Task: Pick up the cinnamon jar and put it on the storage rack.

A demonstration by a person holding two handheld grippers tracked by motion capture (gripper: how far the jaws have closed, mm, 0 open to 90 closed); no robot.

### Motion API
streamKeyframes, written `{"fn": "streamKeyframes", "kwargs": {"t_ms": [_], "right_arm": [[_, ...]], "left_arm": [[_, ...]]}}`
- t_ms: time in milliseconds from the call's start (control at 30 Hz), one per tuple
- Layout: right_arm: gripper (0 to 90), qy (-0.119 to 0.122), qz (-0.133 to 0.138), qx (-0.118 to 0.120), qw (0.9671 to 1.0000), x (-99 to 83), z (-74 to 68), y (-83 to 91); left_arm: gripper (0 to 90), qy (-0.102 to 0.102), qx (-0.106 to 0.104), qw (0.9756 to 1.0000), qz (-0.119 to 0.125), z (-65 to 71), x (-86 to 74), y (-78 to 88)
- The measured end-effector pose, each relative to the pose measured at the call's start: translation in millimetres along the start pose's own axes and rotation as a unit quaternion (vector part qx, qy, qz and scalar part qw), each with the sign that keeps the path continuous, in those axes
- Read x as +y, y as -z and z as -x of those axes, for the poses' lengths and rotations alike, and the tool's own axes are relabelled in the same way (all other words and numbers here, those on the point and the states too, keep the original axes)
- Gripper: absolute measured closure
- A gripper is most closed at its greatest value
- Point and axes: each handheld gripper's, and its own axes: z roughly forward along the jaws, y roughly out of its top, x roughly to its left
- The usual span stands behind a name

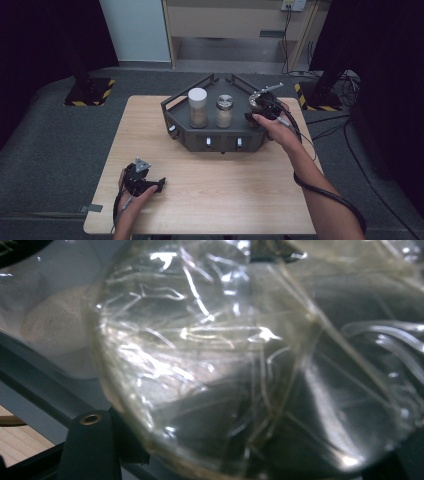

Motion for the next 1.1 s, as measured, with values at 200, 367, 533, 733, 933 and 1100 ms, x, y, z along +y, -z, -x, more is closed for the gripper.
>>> {"fn": "streamKeyframes", "kwargs": {"t_ms": [200, 367, 533, 733, 933, 1100], "right_arm": [[31.4, -0.002, 0.000, 0.001, 1.0000, -1.8, 0.6, -2.6], [31.4, -0.005, 0.000, 0.002, 1.0000, -2.2, 1.3, -3.2], [31.4, -0.009, 0.001, 0.003, 1.0000, -2.5, 2.3, -3.7], [31.3, -0.011, 0.002, 0.005, 0.9999, -3.0, 3.6, -3.8], [31.3, -0.018, 0.002, 0.011, 0.9998, -3.5, 7.5, -4.2], [31.3, -0.017, 0.001, 0.014, 0.9998, -3.4, 9.0, -4.2]], "left_arm": [[0.0, 0.000, 0.000, 1.0000, 0.000, 0.0, 0.0, 0.0], [0.0, 0.000, 0.000, 1.0000, 0.000, 0.0, 0.0, 0.0], [0.0, 0.000, 0.000, 1.0000, 0.000, 0.0, 0.0, 0.0], [0.0, 0.000, 0.000, 1.0000, 0.000, 0.0, 0.0, 0.0], [0.0, 0.000, 0.000, 1.0000, 0.000, 0.0, 0.0, 0.0], [0.0, 0.000, 0.000, 1.0000, 0.000, 0.0, 0.0, 0.0]]}}
